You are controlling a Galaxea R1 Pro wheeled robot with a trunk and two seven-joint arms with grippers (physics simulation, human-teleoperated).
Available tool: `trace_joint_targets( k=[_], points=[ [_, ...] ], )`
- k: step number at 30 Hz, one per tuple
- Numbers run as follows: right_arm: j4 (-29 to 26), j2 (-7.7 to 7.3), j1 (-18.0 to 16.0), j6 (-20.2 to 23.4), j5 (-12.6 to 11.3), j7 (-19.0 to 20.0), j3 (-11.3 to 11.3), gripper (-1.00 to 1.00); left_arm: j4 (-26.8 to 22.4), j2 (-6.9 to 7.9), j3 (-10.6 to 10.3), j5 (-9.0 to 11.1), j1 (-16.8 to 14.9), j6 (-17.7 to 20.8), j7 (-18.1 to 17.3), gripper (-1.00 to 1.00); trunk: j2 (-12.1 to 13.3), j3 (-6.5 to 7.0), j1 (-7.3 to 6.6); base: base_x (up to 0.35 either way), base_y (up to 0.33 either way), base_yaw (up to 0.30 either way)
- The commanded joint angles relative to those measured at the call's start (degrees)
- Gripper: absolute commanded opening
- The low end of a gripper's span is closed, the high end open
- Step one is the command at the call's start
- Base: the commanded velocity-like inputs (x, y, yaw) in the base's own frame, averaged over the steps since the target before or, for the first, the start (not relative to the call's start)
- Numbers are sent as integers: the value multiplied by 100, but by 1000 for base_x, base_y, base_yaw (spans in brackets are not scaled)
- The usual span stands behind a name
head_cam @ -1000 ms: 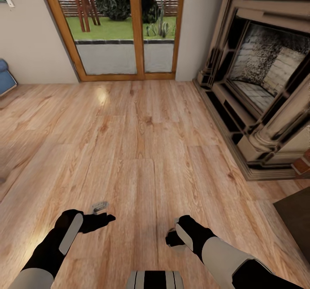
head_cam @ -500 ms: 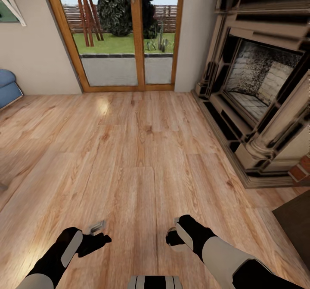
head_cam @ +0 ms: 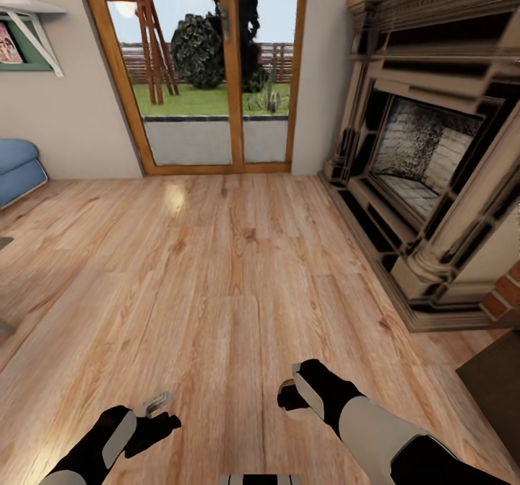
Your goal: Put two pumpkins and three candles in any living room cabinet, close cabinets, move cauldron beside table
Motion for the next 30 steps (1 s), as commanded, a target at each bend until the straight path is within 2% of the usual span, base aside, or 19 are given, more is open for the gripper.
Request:
trace_joint_targets(
  k=[1,9,18,23,30],
  points=[
    [-8,-3,-1,17,-90,-54,36,-100,104,-1,9,39,1,-62,13,100,0,27,-3,0,0,0],
    [-14,3,-1,20,-96,0,36,-100,532,7,2,39,5,-526,5,100,11,268,-24,0,0,0],
    [-230,4,-1,28,-83,499,75,-100,609,7,2,36,5,-642,5,100,23,481,-47,0,0,0],
    [-319,3,5,21,-83,594,70,-100,614,15,2,39,5,-649,5,100,29,593,-60,0,0,0],
    [-325,-2,5,22,-89,601,59,-100,613,15,2,38,5,-650,1,100,31,615,-62,0,0,0]
  ],
)
